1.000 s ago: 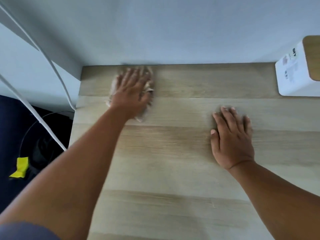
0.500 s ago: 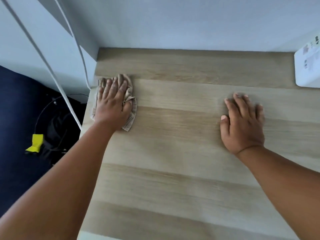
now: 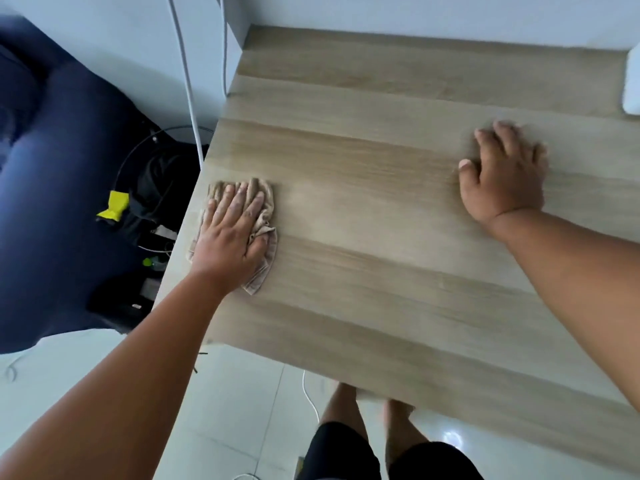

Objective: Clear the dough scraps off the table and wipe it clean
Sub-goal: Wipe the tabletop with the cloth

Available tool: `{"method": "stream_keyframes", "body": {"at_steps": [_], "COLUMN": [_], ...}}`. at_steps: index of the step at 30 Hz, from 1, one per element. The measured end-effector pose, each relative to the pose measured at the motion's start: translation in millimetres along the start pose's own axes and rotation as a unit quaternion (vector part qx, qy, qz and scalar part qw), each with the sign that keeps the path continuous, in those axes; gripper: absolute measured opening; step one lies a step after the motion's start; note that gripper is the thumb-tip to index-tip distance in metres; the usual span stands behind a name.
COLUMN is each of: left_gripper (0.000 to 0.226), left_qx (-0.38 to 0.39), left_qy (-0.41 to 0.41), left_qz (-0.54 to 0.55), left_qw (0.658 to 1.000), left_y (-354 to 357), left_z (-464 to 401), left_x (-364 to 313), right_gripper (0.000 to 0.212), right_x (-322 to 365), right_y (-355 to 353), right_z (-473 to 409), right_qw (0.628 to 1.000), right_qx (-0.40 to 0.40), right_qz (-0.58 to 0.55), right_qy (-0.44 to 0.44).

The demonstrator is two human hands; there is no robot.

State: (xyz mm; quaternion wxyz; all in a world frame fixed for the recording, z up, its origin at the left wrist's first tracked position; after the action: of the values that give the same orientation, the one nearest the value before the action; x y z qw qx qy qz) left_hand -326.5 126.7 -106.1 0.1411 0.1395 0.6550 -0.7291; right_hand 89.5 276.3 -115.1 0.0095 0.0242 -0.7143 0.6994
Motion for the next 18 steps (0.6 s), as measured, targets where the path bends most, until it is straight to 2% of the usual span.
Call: {"method": "stream_keyframes", "body": {"at_steps": [6, 10, 18], "left_gripper": [0.073, 0.076, 0.081], "left_qx": [-0.026, -0.033, 0.017], "left_qy": [-0.087, -0.124, -0.040], "left_qz": [0.008, 0.022, -0.016], "left_qw": [0.996, 0.991, 0.999], "left_y": [18, 36, 97], "left_z": [76, 104, 125], "left_x": [-6, -49, -186], "right_gripper": [0.067, 0.062, 0.063], "right_x": [-10, -32, -112], "right_y": [-8, -13, -22], "right_z": [33, 92, 163], "right_qw": [0.998, 0.998, 0.998], "right_qx": [0.034, 0.019, 0.010], "right_qz": [-0.031, -0.017, 0.012], "right_qy": [-0.043, -0.064, -0.067]}}
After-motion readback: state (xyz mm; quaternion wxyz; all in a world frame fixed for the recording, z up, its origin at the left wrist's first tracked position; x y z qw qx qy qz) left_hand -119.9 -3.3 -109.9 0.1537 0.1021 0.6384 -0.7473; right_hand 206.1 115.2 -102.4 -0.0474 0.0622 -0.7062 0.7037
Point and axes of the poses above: each hand's wrist, its own z-axis away from the middle knuckle, its own y-axis out of the palm, x = y × z, the point moved 4 cm from there along -z, towards the middle knuckle, and after that the axes turned 13 degrees about z, right-handed, at the moved point
